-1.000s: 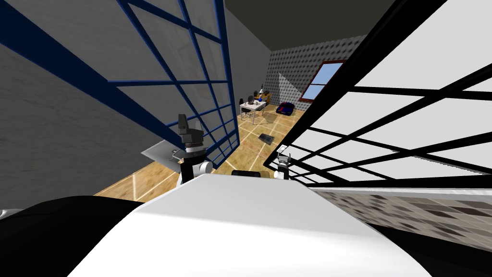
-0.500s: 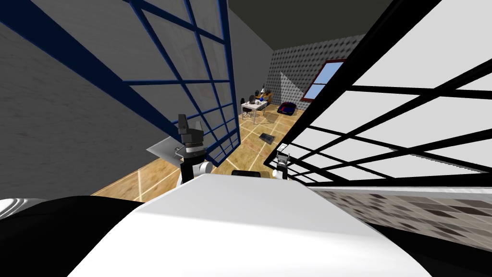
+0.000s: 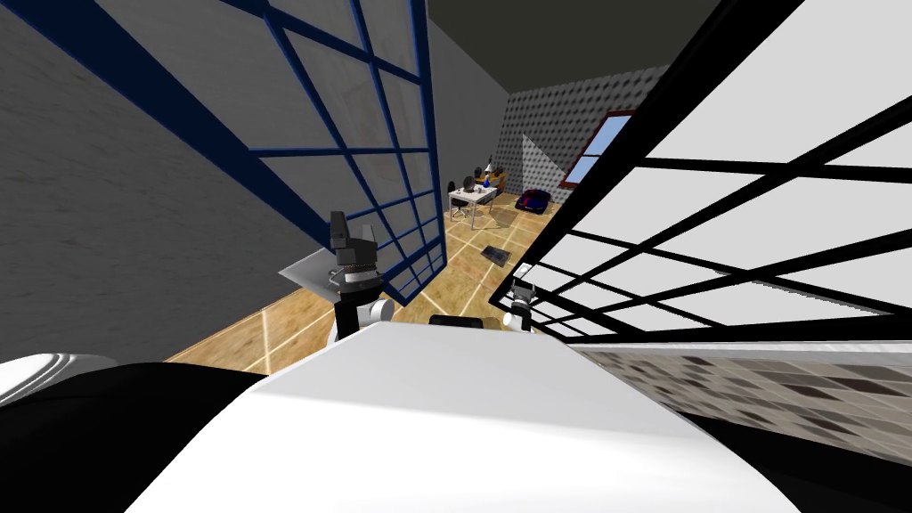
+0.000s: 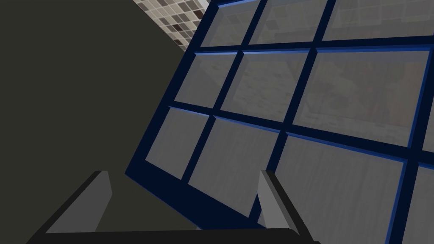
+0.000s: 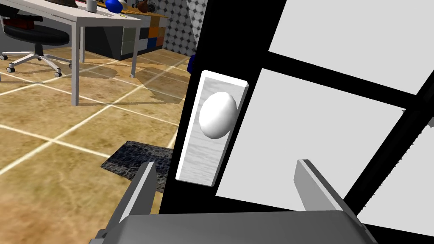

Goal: Pull the door open

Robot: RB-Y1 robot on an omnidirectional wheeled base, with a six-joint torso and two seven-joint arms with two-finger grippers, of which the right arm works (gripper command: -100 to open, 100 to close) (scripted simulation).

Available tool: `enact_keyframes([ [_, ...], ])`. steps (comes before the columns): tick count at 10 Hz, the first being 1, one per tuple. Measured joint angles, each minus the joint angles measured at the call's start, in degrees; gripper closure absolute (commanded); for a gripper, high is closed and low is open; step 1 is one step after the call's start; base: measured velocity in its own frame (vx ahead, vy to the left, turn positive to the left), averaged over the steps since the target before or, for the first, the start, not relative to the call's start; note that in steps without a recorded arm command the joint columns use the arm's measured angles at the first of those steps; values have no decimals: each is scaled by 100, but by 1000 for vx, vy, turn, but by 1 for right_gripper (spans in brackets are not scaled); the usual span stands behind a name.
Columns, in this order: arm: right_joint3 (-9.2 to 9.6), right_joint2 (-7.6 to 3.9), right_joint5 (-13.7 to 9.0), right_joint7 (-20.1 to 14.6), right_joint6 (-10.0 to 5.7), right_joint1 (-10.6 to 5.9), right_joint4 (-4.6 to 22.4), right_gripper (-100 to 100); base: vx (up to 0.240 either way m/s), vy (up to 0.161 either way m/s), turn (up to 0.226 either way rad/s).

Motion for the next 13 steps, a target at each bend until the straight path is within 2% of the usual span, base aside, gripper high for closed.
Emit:
enact_keyframes([
  [7,156,71,-364,-910,6,-69,-15,-100,-53,-1,23],
  [9,177,78,-411,-1036,6,-80,-10,-100,53,-6,34],
  [11,177,-57,-425,-1185,-33,-27,58,-100,196,-4,56],
  [12,163,-121,-442,-1232,4,71,-56,-100,174,-20,33],
  [13,173,-205,-444,-1334,-22,81,24,-100,162,-32,49],
])
